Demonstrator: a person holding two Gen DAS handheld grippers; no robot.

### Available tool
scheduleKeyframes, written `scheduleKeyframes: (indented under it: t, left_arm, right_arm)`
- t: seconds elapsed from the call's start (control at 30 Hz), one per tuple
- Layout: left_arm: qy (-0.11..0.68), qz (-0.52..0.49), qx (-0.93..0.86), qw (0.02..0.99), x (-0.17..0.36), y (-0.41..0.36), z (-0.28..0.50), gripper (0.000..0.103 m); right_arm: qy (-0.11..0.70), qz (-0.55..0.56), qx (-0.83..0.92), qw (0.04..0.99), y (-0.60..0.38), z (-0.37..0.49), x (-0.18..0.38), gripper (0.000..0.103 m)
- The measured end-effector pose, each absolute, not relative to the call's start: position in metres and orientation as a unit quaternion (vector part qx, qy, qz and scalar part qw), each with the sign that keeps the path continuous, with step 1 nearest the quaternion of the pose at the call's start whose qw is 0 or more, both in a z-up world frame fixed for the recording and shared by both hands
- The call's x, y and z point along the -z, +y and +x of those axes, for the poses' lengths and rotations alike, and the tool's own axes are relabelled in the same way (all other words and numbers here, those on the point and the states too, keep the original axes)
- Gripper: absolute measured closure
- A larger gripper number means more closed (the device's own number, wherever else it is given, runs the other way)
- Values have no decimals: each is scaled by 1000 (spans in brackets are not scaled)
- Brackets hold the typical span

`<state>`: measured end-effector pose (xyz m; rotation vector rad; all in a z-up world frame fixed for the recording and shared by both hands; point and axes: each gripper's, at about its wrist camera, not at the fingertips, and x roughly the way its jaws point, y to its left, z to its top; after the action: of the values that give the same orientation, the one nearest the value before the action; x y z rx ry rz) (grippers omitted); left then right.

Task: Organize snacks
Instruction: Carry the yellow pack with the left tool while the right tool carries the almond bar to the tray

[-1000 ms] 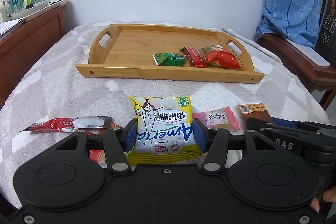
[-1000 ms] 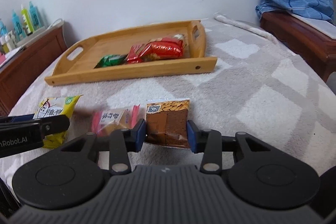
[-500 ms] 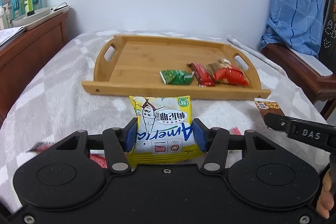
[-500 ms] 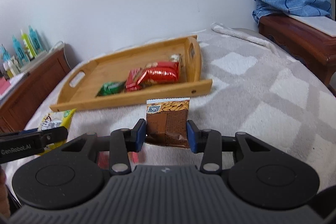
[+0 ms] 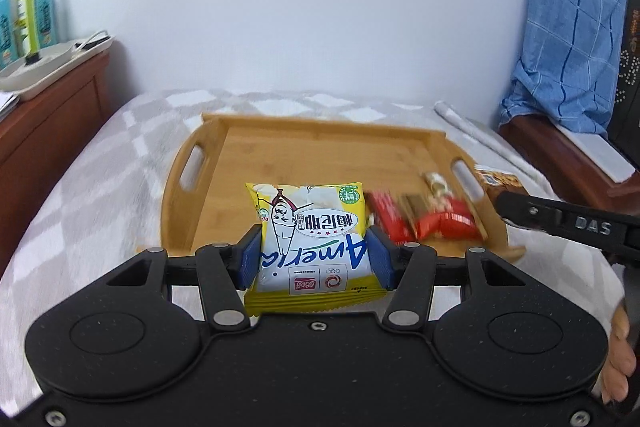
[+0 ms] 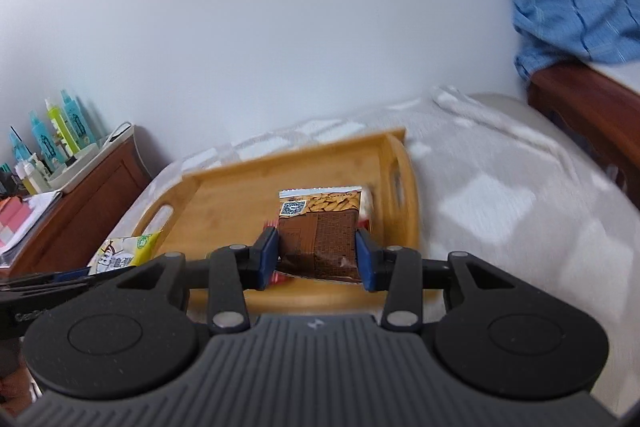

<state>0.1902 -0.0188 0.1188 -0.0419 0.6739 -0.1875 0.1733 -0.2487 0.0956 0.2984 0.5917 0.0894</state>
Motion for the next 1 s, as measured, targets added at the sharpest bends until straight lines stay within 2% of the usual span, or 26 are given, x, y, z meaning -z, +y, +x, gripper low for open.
scheduleKeyframes:
  t: [0.37,0.7,1.0]
  left_arm:
    - [342,-38,103,933,-107,-32,287,51]
    - [379,-49,81,920,-65,-43,325,51]
    - [387,-39,86,917,-55,-53,332,51]
  right_arm:
    - [333,166,-69,926,-249,276,-70,58]
    - [364,142,-64,918,-244,297,-44,57]
    - [364,121,-65,921,-240,300,-43,57]
